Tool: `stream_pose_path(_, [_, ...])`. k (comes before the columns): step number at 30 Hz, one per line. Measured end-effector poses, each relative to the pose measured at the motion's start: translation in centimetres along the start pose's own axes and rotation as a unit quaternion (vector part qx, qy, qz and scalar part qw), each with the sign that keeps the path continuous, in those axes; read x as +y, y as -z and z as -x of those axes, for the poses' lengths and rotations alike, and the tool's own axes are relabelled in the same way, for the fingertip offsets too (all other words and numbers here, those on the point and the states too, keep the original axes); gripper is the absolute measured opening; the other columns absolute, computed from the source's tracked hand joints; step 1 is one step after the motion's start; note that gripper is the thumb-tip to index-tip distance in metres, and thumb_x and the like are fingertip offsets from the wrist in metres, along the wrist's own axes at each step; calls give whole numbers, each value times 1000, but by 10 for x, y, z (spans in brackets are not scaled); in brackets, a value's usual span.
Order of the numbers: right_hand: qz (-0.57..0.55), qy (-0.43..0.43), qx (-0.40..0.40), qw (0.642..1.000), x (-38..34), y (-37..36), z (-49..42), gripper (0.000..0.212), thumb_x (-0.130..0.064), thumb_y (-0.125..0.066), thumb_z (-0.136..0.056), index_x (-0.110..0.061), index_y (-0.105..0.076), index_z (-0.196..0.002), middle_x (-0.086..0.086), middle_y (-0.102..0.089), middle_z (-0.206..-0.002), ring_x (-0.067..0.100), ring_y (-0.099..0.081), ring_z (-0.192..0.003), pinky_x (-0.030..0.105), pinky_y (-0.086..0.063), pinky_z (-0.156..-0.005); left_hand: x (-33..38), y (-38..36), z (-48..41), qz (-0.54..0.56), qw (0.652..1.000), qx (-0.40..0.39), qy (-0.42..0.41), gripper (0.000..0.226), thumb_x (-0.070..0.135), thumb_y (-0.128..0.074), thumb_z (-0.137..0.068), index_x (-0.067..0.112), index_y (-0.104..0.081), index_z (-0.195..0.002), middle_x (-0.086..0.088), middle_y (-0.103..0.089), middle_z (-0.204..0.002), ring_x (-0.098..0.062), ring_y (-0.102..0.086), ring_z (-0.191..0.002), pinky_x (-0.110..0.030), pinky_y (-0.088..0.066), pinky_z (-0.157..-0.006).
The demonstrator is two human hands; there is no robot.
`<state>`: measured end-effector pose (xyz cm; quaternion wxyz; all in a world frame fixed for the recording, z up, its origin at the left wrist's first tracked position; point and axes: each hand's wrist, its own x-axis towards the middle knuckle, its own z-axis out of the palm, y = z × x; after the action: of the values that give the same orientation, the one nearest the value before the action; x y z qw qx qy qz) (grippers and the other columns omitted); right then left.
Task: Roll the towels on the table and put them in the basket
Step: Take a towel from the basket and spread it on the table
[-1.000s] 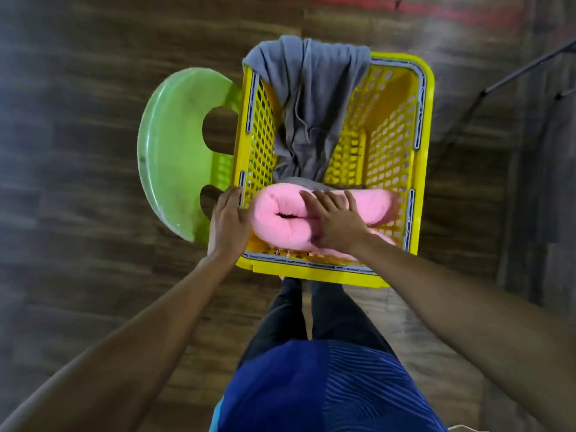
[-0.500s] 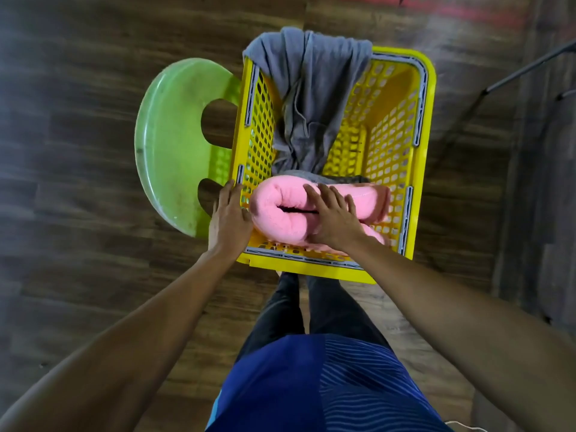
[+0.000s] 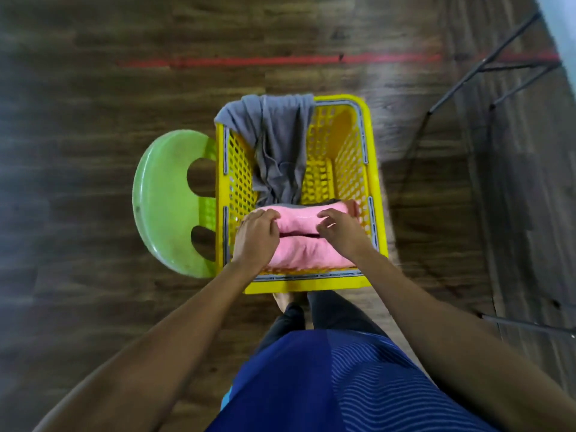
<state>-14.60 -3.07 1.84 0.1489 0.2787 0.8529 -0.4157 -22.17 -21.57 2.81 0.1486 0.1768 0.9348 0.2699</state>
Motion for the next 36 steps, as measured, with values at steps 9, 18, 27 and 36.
stream_pose_path(9, [-79, -24, 129, 988, 30, 93, 39, 24, -17, -65, -88, -14, -68, -112, 3, -68, -91, 13, -59, -85, 25, -41, -73, 96, -17, -22, 3, 993, -34, -112, 35, 23, -41, -81, 17, -71, -97, -10, -73, -99, -32, -66, -93, -41, -52, -78])
stream_pose_path(18, [-121, -53, 183, 974, 140, 213, 69, 22, -22, -65, -91, -15, -69, -111, 1, -70, -103, 14, -64, -98, 25, -46, -86, 240, -105, -36, 5, 982, -65, -177, 21, 16, -51, -88, 18, -70, -98, -8, -73, -95, -29, -67, -89, -37, -51, -77])
stream_pose_path(27, [-143, -52, 195, 969, 251, 353, 69, 21, -22, -62, -93, -17, -68, -112, -3, -68, -103, 9, -61, -98, 25, -49, -90, 396, -192, -53, 24, 977, -80, -196, 21, 13, -53, -89, 22, -71, -96, -1, -71, -97, -23, -65, -89, -33, -49, -77])
stream_pose_path(36, [-134, -7, 147, 980, 254, 416, 7, 23, -22, -61, -94, -17, -66, -116, -5, -67, -106, 6, -62, -99, 23, -50, -89, 445, -200, -113, 38, 986, -39, -160, 22, 14, -51, -90, 23, -70, -96, 3, -69, -99, -19, -63, -88, -33, -51, -76])
